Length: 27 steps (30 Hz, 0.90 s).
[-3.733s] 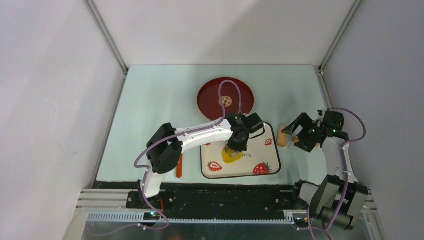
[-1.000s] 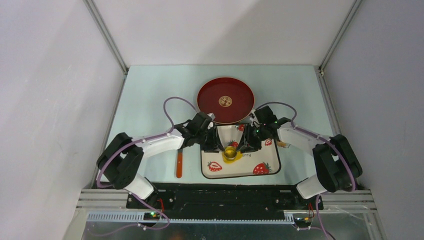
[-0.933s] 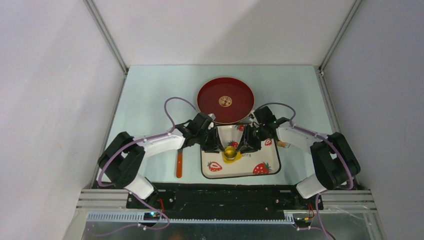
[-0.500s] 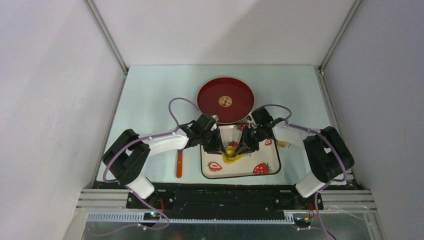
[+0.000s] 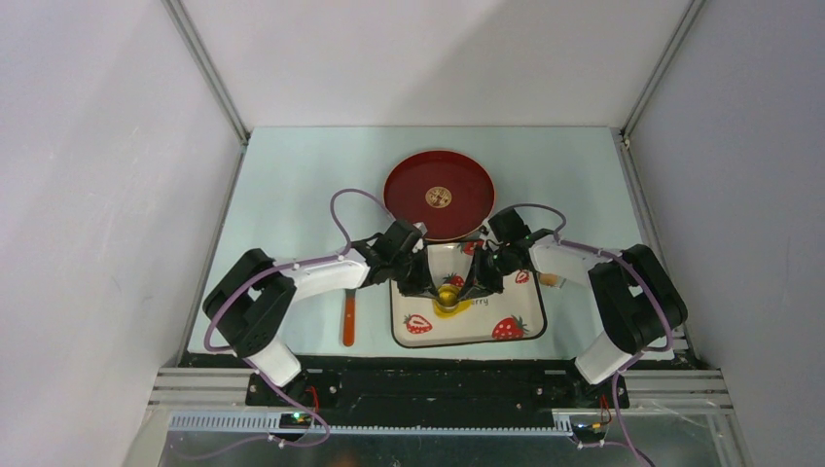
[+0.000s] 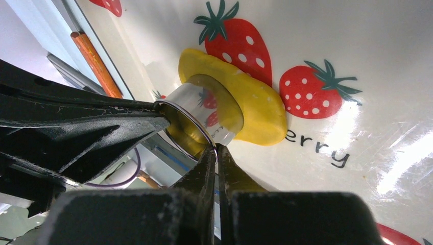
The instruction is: Roll out the dumpling wrappers from the dough
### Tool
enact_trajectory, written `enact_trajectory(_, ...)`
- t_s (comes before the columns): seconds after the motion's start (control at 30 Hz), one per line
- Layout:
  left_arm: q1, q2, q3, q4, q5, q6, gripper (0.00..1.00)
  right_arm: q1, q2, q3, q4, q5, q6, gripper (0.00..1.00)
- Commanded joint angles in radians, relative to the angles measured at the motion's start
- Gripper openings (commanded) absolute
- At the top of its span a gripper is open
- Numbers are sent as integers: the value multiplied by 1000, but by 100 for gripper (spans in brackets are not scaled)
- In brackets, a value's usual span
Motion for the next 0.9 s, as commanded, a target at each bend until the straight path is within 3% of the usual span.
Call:
enact_trajectory(0.0, -7, 31, 23, 7, 10, 1, 0, 5, 25, 30, 10, 20, -2, 0)
enact_trajectory(0.87, -28, 111, -7, 7, -29, -27, 0, 9, 79, 18, -38, 137, -30, 0)
